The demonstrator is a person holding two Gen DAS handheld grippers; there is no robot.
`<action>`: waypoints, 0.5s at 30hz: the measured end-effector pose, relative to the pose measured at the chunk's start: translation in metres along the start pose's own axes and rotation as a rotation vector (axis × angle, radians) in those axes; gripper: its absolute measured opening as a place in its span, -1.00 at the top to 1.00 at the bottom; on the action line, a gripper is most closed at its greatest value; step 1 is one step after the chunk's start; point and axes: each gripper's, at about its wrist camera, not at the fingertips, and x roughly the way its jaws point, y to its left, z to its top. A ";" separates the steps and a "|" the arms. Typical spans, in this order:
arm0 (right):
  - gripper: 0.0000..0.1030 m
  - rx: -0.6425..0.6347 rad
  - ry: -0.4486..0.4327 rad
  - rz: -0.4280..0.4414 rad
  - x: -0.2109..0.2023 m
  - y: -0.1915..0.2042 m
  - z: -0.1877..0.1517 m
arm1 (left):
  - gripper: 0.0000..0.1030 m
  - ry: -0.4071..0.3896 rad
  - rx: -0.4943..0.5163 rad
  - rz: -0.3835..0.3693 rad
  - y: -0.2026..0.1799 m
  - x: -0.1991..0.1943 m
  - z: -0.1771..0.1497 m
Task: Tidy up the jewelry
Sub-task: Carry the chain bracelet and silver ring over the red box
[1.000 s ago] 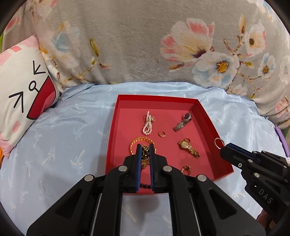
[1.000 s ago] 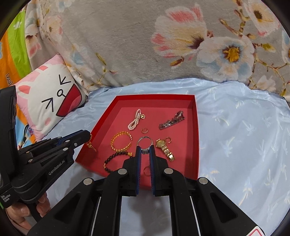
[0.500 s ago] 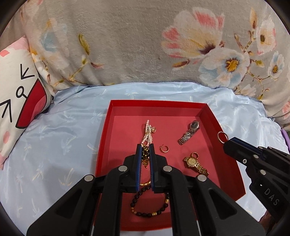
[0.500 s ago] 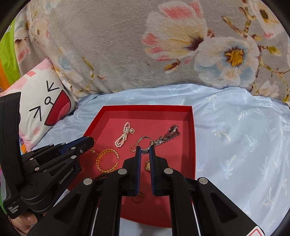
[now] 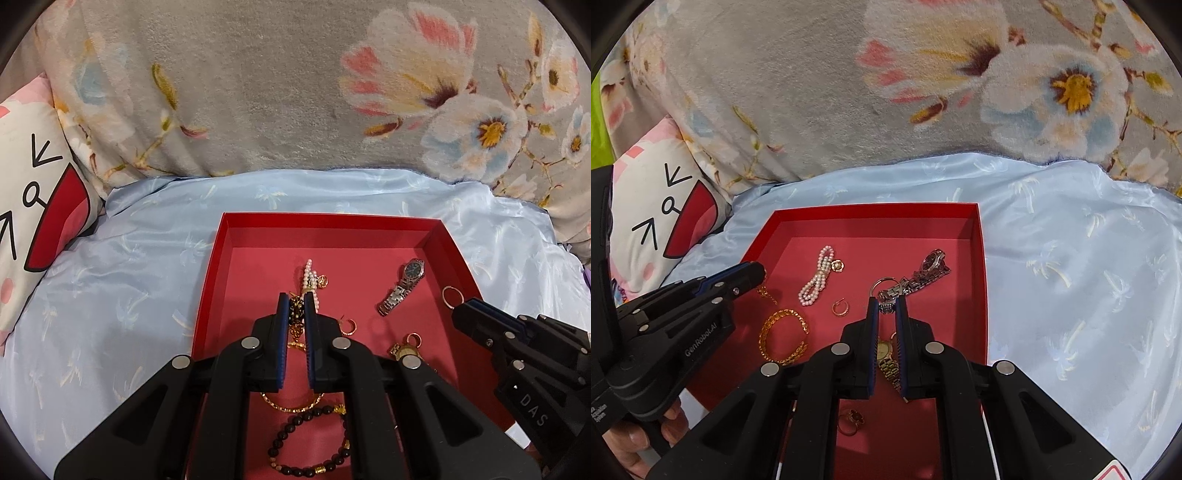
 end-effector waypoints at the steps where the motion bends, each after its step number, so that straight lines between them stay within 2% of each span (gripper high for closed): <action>1: 0.85 0.000 0.002 -0.002 0.001 -0.001 0.000 | 0.86 -0.001 -0.001 -0.001 0.000 0.001 0.002; 15: 0.85 0.009 0.026 -0.005 0.017 -0.002 -0.001 | 0.86 -0.011 -0.002 0.000 -0.003 0.006 0.010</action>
